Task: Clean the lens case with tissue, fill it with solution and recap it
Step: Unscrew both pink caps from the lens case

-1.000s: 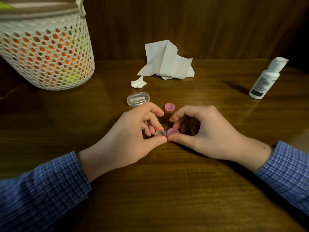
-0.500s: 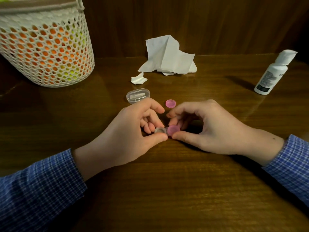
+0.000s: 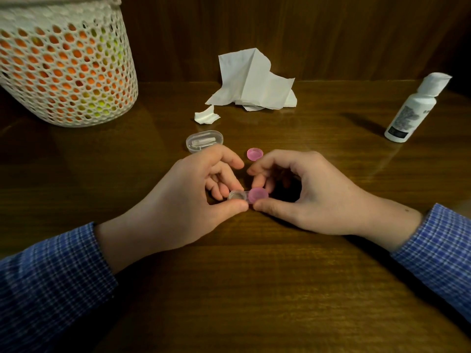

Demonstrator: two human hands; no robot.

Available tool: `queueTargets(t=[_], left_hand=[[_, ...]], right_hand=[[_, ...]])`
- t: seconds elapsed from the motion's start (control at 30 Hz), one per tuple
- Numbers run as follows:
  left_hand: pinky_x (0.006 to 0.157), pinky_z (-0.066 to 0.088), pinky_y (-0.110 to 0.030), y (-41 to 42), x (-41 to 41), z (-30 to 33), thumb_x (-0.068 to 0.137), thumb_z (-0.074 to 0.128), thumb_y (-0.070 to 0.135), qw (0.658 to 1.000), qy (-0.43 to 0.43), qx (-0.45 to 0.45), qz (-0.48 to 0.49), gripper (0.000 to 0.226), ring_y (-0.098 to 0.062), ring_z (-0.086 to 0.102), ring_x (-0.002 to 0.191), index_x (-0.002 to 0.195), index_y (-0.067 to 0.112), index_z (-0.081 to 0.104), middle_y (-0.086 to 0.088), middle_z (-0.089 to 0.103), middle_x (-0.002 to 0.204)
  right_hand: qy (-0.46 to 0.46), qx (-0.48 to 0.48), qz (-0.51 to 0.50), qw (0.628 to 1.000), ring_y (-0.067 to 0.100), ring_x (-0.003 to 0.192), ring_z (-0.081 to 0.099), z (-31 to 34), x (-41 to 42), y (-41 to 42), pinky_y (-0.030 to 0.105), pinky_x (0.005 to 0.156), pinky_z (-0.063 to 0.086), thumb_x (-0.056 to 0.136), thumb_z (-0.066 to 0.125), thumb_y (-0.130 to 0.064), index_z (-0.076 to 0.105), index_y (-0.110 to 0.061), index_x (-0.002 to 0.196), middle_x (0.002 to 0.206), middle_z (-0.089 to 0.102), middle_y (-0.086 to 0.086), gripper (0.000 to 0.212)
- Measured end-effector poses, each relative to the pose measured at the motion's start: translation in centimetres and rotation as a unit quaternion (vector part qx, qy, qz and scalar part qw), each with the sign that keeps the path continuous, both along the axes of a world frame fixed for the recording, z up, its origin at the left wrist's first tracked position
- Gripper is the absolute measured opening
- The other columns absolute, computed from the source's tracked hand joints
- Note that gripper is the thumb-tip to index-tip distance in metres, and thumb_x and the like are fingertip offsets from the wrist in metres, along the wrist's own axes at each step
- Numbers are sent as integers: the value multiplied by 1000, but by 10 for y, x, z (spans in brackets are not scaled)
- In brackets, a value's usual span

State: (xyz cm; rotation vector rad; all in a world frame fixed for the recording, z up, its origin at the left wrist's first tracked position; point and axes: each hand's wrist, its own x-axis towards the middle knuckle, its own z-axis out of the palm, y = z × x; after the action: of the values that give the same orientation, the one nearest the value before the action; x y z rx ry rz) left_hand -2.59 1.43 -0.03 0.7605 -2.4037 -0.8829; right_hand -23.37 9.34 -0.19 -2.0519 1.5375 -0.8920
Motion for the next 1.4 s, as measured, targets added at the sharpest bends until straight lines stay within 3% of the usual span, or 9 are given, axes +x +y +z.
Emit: queueTargets(t=[0.17, 0.4, 0.6, 0.77, 0.97, 1.2, 1.33, 1.4], left_hand=[[70, 61, -32, -1, 0, -1, 76, 85, 24, 1000, 1, 0, 2, 54, -11, 71, 82, 124, 21, 60, 12, 73, 90], [69, 59, -31, -1, 0, -2, 77, 85, 24, 1000, 5, 6, -3, 54, -13, 71, 83, 124, 21, 60, 11, 73, 90], [69, 60, -32, -1, 1, -1, 78, 85, 23, 1000, 4, 9, -3, 53, -14, 71, 82, 125, 21, 60, 11, 73, 91], [69, 60, -31, -1, 0, -1, 79, 85, 21, 1000, 7, 16, -7, 53, -12, 71, 82, 126, 18, 60, 9, 73, 91], [69, 59, -29, -1, 0, -1, 79, 85, 20, 1000, 9, 19, -7, 53, -12, 70, 82, 126, 17, 60, 9, 73, 91], [69, 58, -28, 0, 1, 0, 79, 85, 20, 1000, 10, 26, -7, 52, -13, 70, 83, 124, 18, 60, 8, 73, 91], [70, 59, -28, -1, 1, 0, 79, 85, 19, 1000, 12, 27, -6, 52, -11, 70, 82, 124, 18, 60, 9, 73, 90], [70, 59, -27, -1, 1, 0, 79, 85, 20, 999, 11, 29, -8, 52, -11, 70, 82, 125, 18, 60, 9, 73, 90]], right_hand=[[13, -23, -21, 999, 6, 88, 67, -1, 2, 0, 18, 75, 55, 79, 80, -41, 69, -23, 118, 94, 69, -15, 45], [-22, 3, -2, 1000, 11, 90, 70, -2, -2, 0, 21, 83, 56, 83, 83, -26, 66, -21, 121, 95, 74, -12, 42], [10, -8, -14, 1000, 10, 86, 67, -1, 1, -1, 17, 69, 53, 80, 77, -40, 68, -27, 118, 92, 69, -14, 41], [-10, 3, 2, 1000, 13, 88, 69, -2, -2, -1, 22, 76, 56, 85, 81, -25, 65, -26, 121, 94, 73, -13, 39], [6, -9, -9, 1000, 12, 89, 67, -2, -1, -1, 20, 73, 55, 82, 79, -35, 67, -29, 119, 94, 68, -14, 40], [-9, 5, 7, 1000, 13, 90, 68, -2, -3, -1, 17, 78, 52, 82, 81, -18, 66, -25, 120, 96, 70, -12, 41], [15, -8, -6, 1000, 11, 93, 66, -1, 0, 0, 24, 76, 56, 80, 79, -36, 67, -27, 119, 97, 67, -14, 43], [6, 3, -1, 1000, 11, 92, 68, 0, 1, -1, 24, 78, 56, 81, 79, -34, 66, -26, 120, 95, 70, -13, 42]])
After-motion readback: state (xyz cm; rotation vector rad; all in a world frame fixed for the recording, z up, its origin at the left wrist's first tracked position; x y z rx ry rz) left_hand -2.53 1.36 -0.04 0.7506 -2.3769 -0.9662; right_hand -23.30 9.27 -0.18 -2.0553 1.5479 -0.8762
